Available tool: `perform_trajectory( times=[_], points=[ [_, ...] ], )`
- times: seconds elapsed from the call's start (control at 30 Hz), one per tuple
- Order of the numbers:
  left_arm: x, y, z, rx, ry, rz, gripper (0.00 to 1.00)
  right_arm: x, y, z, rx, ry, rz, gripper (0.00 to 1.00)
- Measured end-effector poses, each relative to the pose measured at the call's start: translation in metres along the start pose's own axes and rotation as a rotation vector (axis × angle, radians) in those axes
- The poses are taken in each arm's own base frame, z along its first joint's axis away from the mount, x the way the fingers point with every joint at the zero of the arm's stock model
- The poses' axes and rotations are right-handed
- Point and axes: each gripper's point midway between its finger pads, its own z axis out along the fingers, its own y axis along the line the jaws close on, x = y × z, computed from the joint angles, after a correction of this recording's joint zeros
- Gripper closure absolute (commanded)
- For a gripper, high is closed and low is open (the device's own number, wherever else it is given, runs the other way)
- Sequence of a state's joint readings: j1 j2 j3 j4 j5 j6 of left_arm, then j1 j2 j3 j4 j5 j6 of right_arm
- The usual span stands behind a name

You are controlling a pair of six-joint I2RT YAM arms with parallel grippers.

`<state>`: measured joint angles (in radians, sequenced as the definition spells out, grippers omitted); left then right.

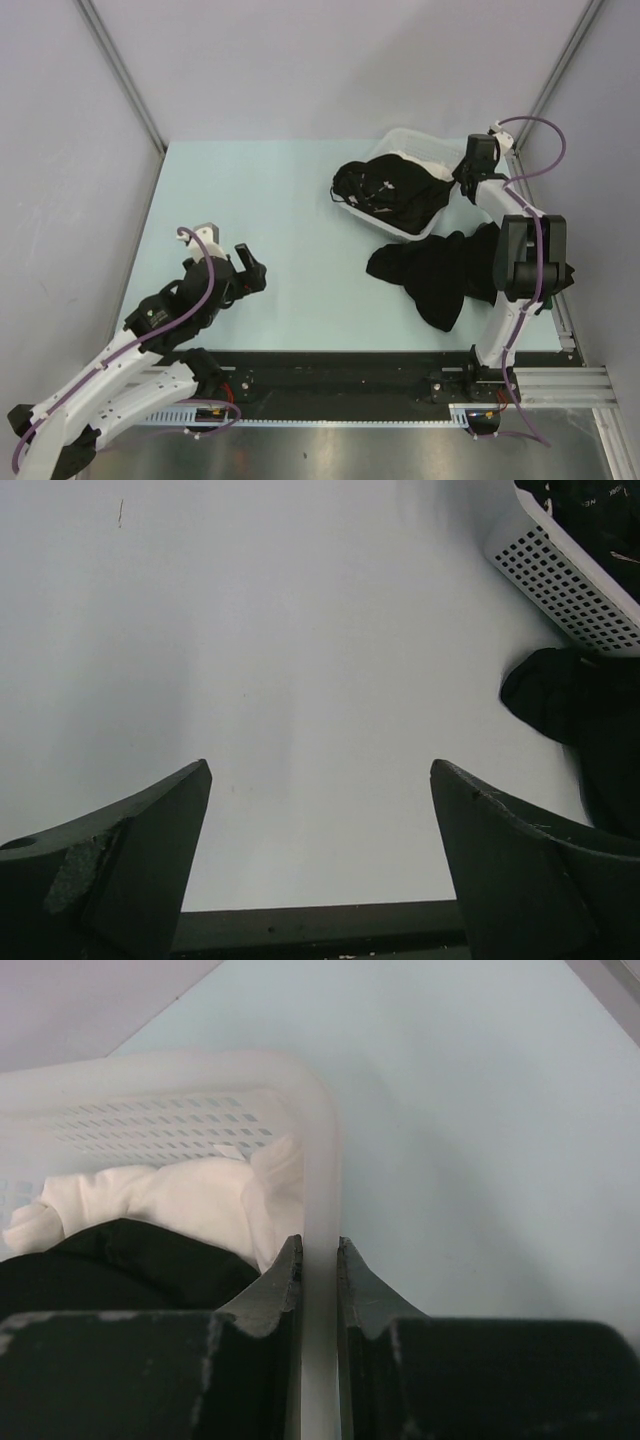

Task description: Fold and stack the t-shirts

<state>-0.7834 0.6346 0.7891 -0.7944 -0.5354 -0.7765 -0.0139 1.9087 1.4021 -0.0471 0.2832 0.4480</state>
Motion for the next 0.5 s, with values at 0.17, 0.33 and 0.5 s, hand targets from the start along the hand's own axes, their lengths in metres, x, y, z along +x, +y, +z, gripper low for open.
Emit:
perform_trajectory(
  times=[0.17,0.33,0.5],
  points=[
    [0.000,0.000,-0.001,0.005,0.000,-0.001,0.05,-0.004,0.009,0.017,-0.002,-0.011,-0.014,1.00],
    [0.001,0.004,-0.006,0.005,0.001,-0.001,0.05,-0.005,0.015,0.036,-0.015,-0.006,-0.027,1.00],
    [0.003,0.008,-0.009,0.001,0.006,-0.002,0.06,-0.018,0.018,0.046,-0.046,-0.014,-0.018,1.00]
  ],
)
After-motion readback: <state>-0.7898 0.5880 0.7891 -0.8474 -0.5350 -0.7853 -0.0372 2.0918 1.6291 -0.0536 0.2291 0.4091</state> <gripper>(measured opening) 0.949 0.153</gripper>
